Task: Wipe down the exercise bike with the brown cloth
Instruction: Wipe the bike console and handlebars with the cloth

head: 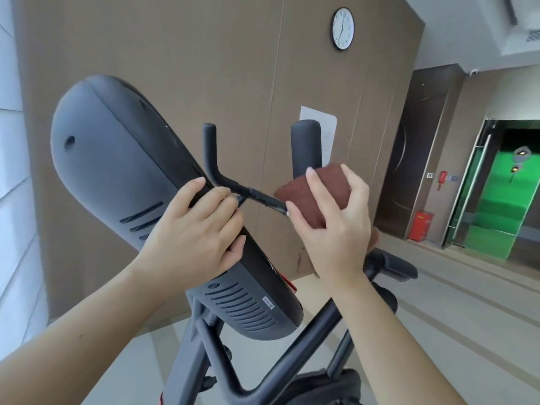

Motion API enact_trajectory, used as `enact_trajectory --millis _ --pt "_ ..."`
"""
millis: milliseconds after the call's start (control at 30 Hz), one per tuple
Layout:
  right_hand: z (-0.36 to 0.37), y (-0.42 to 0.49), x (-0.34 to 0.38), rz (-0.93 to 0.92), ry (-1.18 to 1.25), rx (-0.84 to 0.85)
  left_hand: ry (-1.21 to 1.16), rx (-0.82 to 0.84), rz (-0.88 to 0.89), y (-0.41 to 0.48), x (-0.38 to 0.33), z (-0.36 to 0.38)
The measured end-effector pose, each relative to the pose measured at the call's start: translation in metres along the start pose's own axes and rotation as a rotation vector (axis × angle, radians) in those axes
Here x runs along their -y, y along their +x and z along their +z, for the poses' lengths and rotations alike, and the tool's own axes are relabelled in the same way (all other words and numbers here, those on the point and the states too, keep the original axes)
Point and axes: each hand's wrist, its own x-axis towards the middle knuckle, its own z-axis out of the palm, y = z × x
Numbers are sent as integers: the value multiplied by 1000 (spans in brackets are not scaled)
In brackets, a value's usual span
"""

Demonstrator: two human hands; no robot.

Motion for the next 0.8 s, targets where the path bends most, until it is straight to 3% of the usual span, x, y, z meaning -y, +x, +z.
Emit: enact_trajectory --millis 133,367,433,600,733,800 --pt "14 38 9 69 17 -22 -3 21 -17 1 -2 0" --pt "-12 -36 -19 -71 -107 96 -28 53 -31 1 -1 -2" --pt "-10 -23 -16 -64 -9 79 -37 60 -23 0 0 -4" --pt "4 39 -5 163 304 25 -37 52 -33 0 -1 -2" --pt "-14 9 -27 138 405 207 -53 53 -32 -2 -2 0" --pt "-23 -12 -39 49 342 275 -67 47 -34 -2 -3 -1"
